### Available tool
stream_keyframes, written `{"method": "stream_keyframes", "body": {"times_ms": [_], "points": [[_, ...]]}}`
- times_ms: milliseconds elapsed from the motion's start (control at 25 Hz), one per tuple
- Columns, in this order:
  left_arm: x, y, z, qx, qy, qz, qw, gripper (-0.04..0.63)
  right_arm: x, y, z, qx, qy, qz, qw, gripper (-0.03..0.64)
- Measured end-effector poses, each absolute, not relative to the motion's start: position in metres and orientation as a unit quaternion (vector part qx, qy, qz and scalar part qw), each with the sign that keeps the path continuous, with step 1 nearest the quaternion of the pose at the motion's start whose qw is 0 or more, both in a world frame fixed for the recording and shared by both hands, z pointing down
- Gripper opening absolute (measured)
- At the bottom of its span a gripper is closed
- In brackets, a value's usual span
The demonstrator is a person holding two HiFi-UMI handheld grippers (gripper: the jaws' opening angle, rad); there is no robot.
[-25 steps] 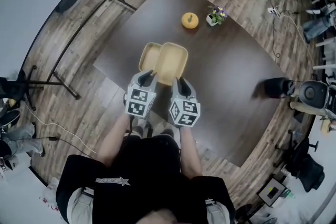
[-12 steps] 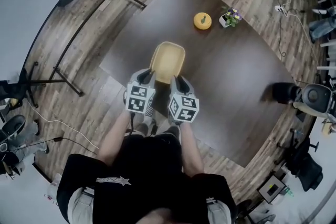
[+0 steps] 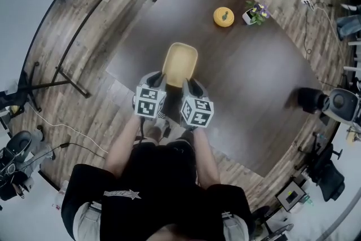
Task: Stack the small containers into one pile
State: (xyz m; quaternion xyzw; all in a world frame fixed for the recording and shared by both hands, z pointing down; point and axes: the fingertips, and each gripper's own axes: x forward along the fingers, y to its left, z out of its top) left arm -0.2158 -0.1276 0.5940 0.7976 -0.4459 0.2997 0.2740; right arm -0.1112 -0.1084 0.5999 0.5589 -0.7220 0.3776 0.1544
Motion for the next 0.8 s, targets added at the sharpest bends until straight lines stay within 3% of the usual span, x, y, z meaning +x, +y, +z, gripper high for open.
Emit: {"method": "stream_keyframes", "body": {"times_ms": [800], "points": [[-0.215, -0.128, 0.629, 0.789, -0.422, 0.334, 0.297, 0.06, -0.11, -0.106, 0.63, 0.569, -0.691, 0.409, 0.178, 0.083]]}}
